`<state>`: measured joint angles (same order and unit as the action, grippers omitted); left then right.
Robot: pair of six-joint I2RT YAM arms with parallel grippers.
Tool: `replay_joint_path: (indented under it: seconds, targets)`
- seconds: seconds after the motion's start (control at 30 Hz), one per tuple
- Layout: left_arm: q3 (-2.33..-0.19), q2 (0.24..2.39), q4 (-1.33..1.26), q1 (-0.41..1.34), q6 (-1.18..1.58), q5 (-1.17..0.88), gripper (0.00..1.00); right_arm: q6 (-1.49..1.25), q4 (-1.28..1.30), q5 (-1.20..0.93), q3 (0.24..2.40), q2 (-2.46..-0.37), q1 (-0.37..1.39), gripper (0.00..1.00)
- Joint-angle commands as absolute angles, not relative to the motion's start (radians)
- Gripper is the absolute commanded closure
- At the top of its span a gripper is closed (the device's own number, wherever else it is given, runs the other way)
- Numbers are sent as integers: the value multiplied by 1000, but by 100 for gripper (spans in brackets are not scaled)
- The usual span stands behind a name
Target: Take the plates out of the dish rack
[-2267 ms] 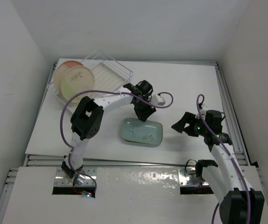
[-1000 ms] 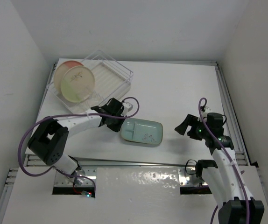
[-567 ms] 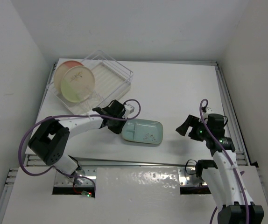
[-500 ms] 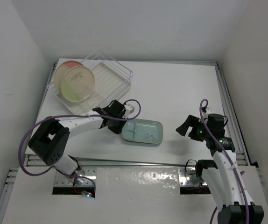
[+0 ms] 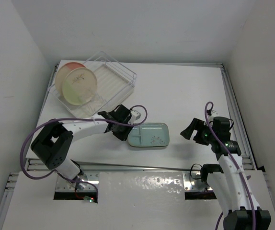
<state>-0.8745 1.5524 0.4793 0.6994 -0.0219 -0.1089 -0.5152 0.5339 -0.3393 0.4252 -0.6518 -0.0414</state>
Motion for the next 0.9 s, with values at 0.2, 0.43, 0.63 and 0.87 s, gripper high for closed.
replay_joint_path:
  seconds: [0.2,0.43,0.63,0.87]
  targets:
    - [-1005,1493,532,695,-45,-6,80,-476,531,-331,446,-675,-37,19]
    - [-1075,1470,604,703,-29,-150,69,-485,488,-351,437,-716,-37,19]
    - [-1011,1523,572,752,-55,-175,68,-497,468,-357,436,-719,-37,19]
    - [-963,1555,522,807,-83,-169,73,-492,506,-341,417,-693,-35,19]
